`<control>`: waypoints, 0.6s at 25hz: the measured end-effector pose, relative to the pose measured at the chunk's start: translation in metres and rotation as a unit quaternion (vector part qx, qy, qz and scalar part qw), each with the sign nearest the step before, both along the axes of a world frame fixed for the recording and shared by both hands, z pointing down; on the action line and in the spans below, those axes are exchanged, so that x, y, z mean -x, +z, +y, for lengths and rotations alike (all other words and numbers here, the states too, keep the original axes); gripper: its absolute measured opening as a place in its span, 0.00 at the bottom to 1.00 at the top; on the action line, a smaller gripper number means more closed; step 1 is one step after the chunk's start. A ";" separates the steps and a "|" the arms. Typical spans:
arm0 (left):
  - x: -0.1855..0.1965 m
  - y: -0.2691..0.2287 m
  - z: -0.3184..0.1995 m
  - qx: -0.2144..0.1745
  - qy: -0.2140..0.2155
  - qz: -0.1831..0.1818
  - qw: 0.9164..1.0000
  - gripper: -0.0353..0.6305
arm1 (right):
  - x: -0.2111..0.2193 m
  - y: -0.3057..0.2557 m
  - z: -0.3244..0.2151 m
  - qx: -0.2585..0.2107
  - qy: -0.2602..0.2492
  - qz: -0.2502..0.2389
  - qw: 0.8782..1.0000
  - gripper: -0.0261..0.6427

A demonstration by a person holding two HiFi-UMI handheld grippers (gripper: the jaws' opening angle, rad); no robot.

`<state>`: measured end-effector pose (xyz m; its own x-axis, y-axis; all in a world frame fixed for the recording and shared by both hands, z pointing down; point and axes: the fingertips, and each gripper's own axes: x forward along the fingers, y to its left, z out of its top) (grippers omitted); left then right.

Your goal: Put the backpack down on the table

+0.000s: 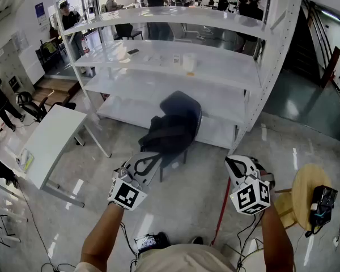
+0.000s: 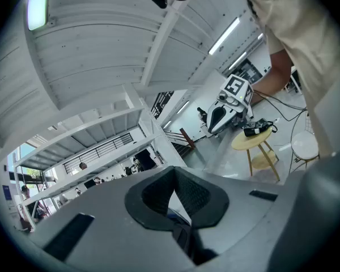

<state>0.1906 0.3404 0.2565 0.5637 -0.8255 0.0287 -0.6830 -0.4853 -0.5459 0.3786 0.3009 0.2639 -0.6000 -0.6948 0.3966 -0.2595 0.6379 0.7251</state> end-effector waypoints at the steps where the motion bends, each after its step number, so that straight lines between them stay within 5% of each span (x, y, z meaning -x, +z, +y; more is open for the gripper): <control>1: 0.000 0.001 0.000 0.001 0.000 0.000 1.000 0.07 | 0.001 0.001 0.001 0.000 0.001 -0.001 1.000 0.08; 15: 0.004 0.004 0.002 0.005 0.006 0.003 1.000 0.07 | 0.007 0.001 0.004 0.004 0.006 -0.006 1.000 0.08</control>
